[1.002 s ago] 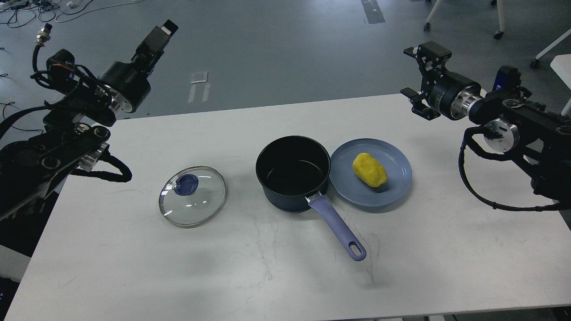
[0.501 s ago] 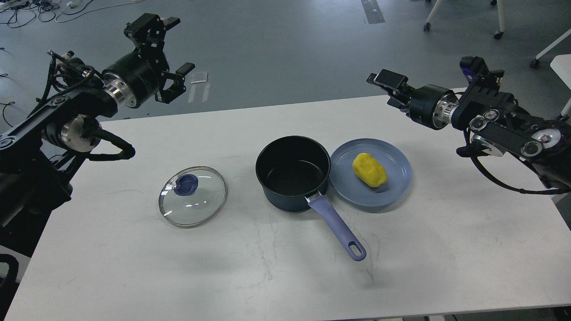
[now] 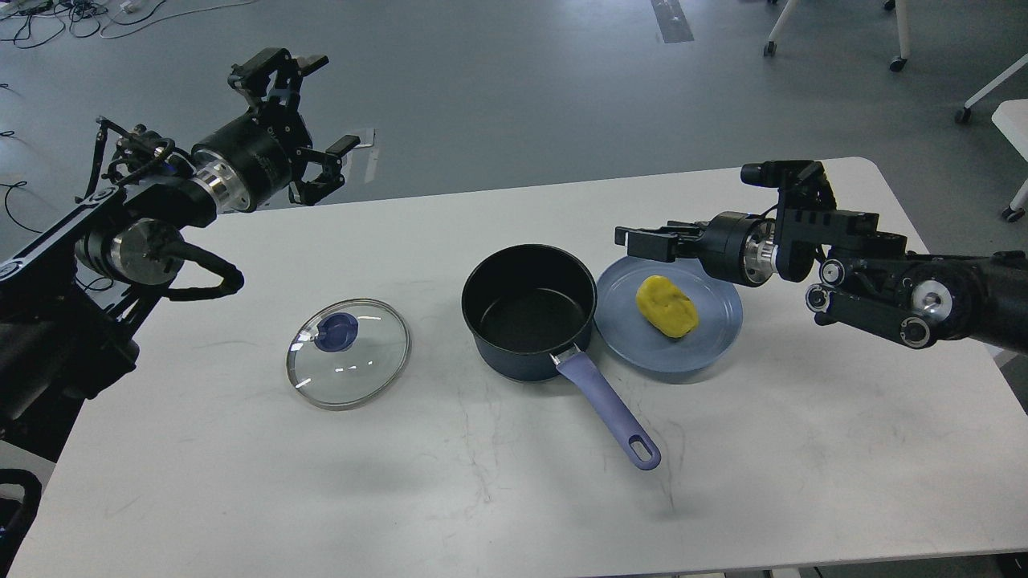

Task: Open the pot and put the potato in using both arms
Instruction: 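Reach the right gripper to the yellow potato on the plate and grasp it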

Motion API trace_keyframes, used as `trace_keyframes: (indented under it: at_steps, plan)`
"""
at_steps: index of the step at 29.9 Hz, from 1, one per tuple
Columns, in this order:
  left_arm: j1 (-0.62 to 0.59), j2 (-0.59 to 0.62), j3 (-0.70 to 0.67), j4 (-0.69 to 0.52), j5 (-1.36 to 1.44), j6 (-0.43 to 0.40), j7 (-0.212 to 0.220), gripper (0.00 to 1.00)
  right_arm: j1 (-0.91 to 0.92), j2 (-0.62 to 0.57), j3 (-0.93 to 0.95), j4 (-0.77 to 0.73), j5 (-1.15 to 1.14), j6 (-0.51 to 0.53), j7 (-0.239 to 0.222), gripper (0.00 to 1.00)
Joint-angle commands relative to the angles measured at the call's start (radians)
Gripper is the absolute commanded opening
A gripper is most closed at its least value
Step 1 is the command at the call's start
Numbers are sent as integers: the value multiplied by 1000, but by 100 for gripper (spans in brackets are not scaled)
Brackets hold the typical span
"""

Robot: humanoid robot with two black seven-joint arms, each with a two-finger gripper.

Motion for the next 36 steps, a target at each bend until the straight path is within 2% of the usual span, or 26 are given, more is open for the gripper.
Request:
trace_keyframes:
  at_steps: [1, 6, 16, 23, 27, 29, 30, 31, 34, 36]
  plan:
    - [3, -2, 1, 1, 2, 0, -3, 98, 2, -31, -36, 21, -25, -3, 2, 100]
    - [15, 0, 4, 5, 9, -11, -3, 98, -15, -60, -59, 29, -59, -18, 2, 99]
    - [14, 6, -4, 7, 9, -10, -19, 98, -61, -20, -99, 25, -62, -26, 2, 97]
    - [12, 12, -8, 8, 8, -3, -54, 98, -53, -8, -120, 2, -111, -41, 2, 95]
    - [12, 17, -7, 8, 8, -2, -55, 98, -53, -6, -134, -4, -117, -52, 2, 79]
    - [12, 28, -7, 8, 8, 0, -55, 98, -52, -2, -150, -5, -123, -58, 2, 66]
    - [12, 34, -8, 8, 8, 0, -55, 98, -52, 9, -154, -4, -126, -72, 2, 52]
    - [11, 38, -11, 8, 8, 0, -57, 98, -50, 27, -159, -5, -132, -83, 2, 44]
    - [11, 51, -22, 7, 8, -2, -55, 98, -49, 32, -159, -8, -154, -84, 2, 32]
    - [11, 54, -22, 7, 8, -2, -55, 98, -47, 32, -159, -8, -162, -83, 2, 28]
